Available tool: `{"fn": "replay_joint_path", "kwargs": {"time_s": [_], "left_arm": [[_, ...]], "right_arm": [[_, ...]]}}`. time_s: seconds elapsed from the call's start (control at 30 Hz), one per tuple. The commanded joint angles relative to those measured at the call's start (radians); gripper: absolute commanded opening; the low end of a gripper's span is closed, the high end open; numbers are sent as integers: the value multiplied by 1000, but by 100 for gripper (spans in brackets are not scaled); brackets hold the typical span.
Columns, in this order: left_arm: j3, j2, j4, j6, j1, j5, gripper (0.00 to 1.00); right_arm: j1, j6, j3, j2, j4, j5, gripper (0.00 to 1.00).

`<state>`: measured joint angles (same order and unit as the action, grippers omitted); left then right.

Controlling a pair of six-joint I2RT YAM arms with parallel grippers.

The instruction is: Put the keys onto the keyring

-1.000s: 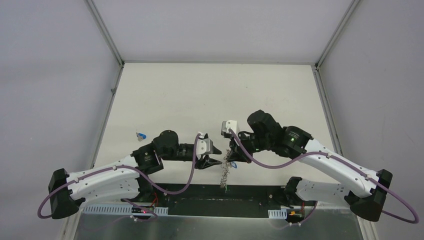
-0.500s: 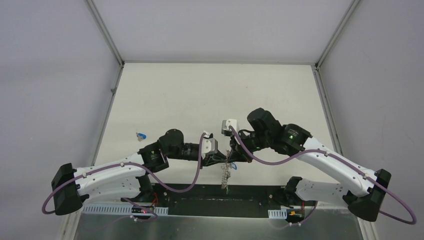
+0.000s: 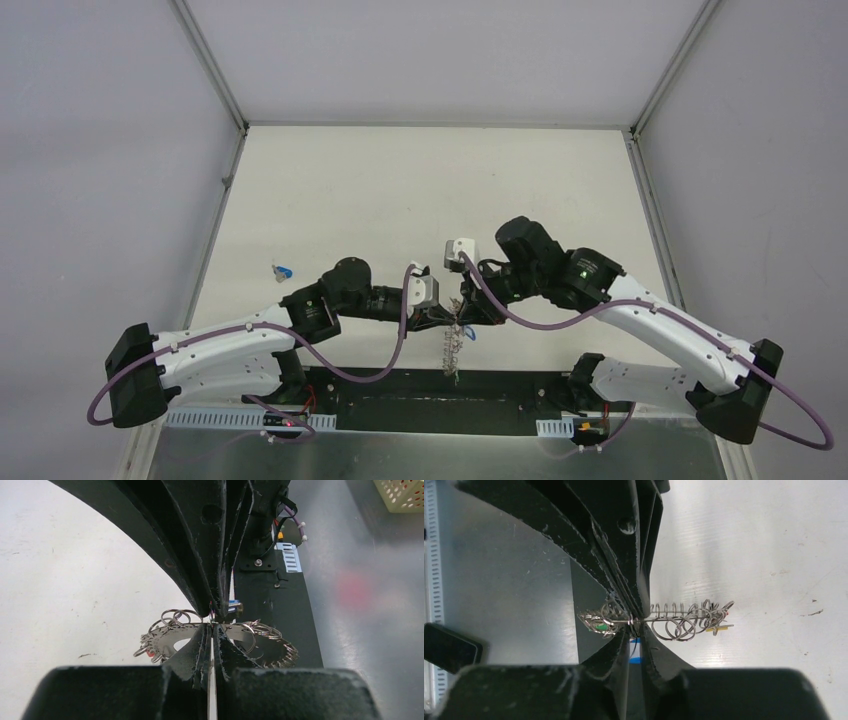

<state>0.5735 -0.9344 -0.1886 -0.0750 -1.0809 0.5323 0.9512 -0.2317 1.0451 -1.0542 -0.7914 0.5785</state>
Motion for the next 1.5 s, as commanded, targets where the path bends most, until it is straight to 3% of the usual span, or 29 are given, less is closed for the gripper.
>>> {"fn": "replay_joint_path", "kwargs": {"time_s": [0.0,0.07,0.13,0.37,0.5,0.67,0.87,0.93,1.1,1.23,1.47], "left_arm": [[0,16,-80,23,-8,-13,0],[-16,33,-98,36,-8,-31,0],[-34,53,-114,50,-8,-62,0],[-122,148,-239,73,-8,-152,0],[-184,198,-379,103,-8,-172,0],[-236,230,-498,110,-9,-165,0],[-274,235,-608,111,-8,-147,0],[-278,233,-619,110,-9,-144,0],[-273,225,-623,110,-8,-134,0],[-269,224,-617,113,-8,-129,0],[-267,224,-614,122,-8,-124,0]], "right_arm": [[-8,28,13,60,140,-5,28],[-11,46,-2,83,178,-12,53],[-16,57,-22,111,218,-15,67],[-27,88,-87,212,330,-53,72],[-30,87,-127,255,380,-51,69],[-30,89,-179,297,459,-22,52],[-30,89,-230,321,565,-22,52],[-30,118,-234,316,589,62,33],[-29,138,-239,288,620,109,31],[-30,149,-239,266,637,119,23],[-30,151,-246,233,642,112,27]]}}
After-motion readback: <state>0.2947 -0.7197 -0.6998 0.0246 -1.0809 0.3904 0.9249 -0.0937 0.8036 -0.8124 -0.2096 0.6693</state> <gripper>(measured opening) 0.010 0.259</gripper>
